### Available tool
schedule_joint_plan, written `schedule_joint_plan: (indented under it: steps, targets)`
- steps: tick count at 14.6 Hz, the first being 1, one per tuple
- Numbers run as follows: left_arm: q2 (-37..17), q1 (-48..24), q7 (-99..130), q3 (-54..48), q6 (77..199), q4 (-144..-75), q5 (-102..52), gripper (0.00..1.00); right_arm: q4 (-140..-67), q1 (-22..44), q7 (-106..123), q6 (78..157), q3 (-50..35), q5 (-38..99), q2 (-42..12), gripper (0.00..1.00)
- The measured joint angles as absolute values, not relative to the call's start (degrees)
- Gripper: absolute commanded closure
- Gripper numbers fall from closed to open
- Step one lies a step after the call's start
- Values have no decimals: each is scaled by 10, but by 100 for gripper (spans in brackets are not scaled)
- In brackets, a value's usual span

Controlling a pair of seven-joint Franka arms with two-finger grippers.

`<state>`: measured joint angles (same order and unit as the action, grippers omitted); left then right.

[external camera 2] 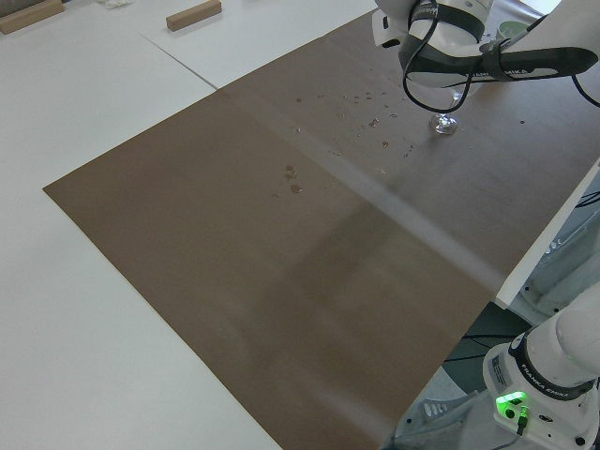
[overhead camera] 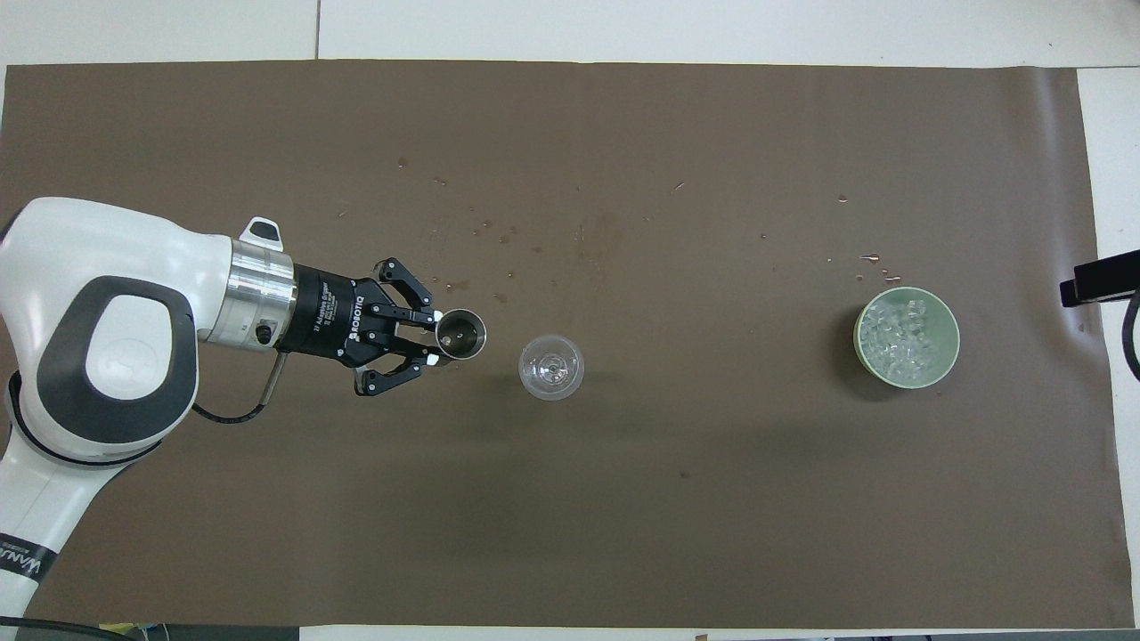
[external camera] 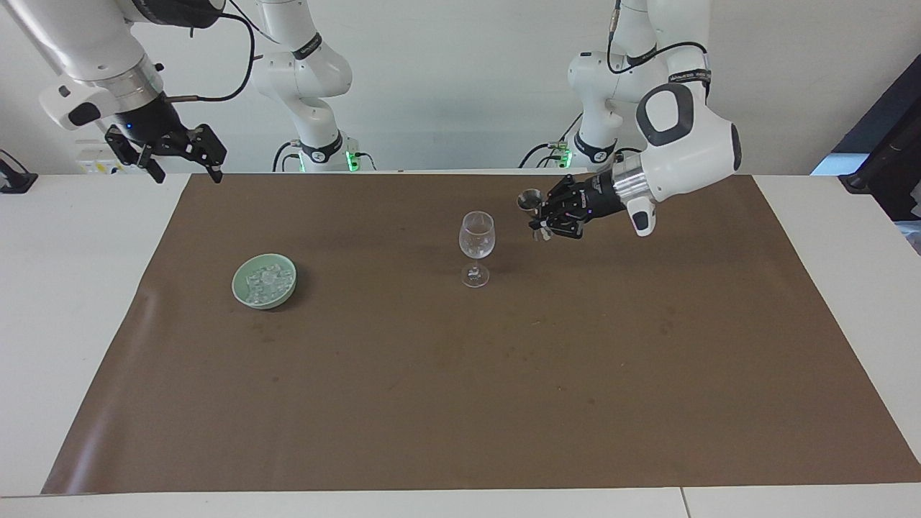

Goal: Pour wine and add ice with both arms
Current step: 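Lift the metal cup with the left gripper toward the clear cup, then tilt the metal cup over the clear cup while the right gripper reaches the bowl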

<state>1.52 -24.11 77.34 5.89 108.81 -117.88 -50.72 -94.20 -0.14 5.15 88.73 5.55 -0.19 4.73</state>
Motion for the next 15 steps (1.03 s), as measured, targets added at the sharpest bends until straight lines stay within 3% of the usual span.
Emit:
schedule_joint_plan:
  steps: [8, 15]
  targets:
    - [10, -333, 907, 59, 1161, -1158, -333, 100, -1070, 4, 52, 1033, 54, 15, 44, 0]
    - [-11, -389, 1017, 58, 1167, -1117, -143, 100, -1232, 5, 58, 1213, 53, 39, 16, 0]
